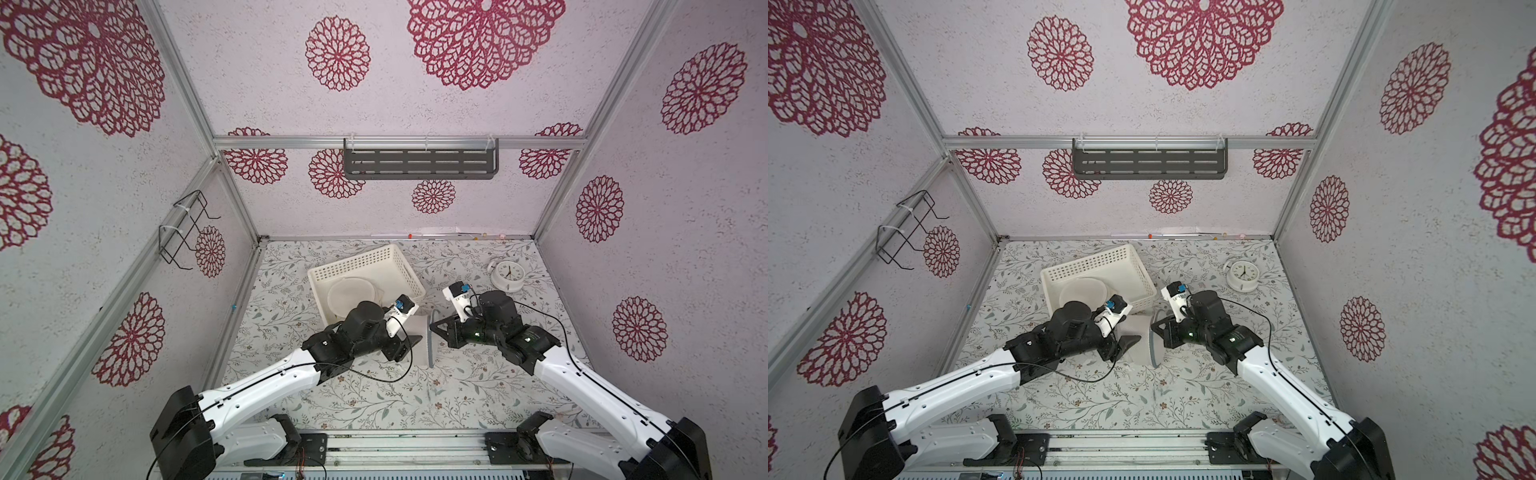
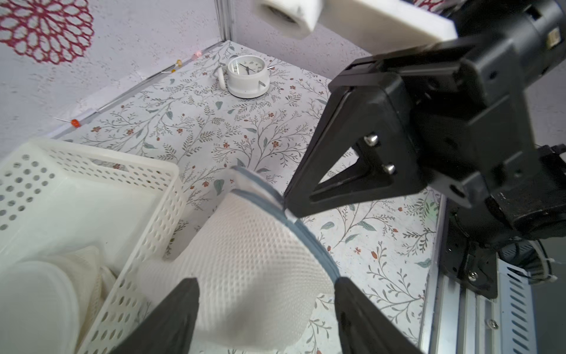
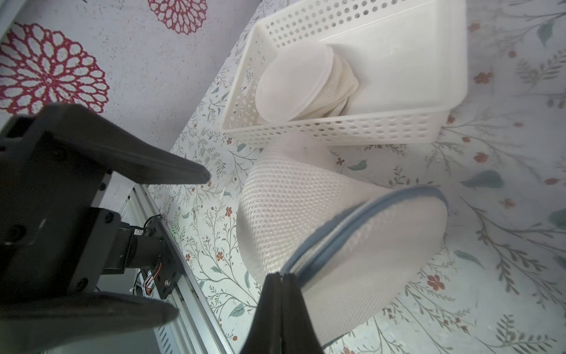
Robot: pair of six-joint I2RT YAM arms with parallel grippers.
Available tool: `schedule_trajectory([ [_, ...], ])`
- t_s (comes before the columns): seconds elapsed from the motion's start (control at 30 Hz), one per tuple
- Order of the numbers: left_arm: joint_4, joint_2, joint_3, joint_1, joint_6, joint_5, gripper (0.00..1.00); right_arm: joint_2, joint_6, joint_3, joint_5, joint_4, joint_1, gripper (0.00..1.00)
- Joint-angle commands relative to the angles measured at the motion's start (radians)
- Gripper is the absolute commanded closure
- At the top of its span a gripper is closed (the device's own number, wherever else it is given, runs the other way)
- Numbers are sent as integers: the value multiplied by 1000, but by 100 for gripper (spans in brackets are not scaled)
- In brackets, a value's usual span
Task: Turn the laundry bag inside out
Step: Zip the zipper on the laundry bag.
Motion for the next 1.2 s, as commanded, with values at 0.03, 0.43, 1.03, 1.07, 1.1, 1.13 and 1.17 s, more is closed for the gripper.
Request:
schedule_trajectory([
  [0.03, 25, 45, 8, -11, -64, 66, 25, 10, 20, 38, 48, 56, 48, 100],
  [0.43, -9, -76, -37, -103, -179, -225, 25, -53, 148, 40, 148, 105, 122, 100],
  [1.03, -35, -31, -48, -99, -121, -184, 94, -75, 164, 51, 185, 106, 153, 100],
  [1.07, -29, -37, -53, -100, -119, -183, 99, -77, 165, 52, 199, 98, 149, 100],
  [1.1, -19, -47, -61, -100, -118, -182, 100, -79, 167, 50, 210, 91, 141, 100],
  [1.13, -5, -63, -73, -99, -120, -181, 100, -84, 169, 44, 218, 83, 124, 100],
  [1.17, 13, -81, -88, -100, -124, -183, 100, -95, 176, 34, 221, 79, 101, 100],
])
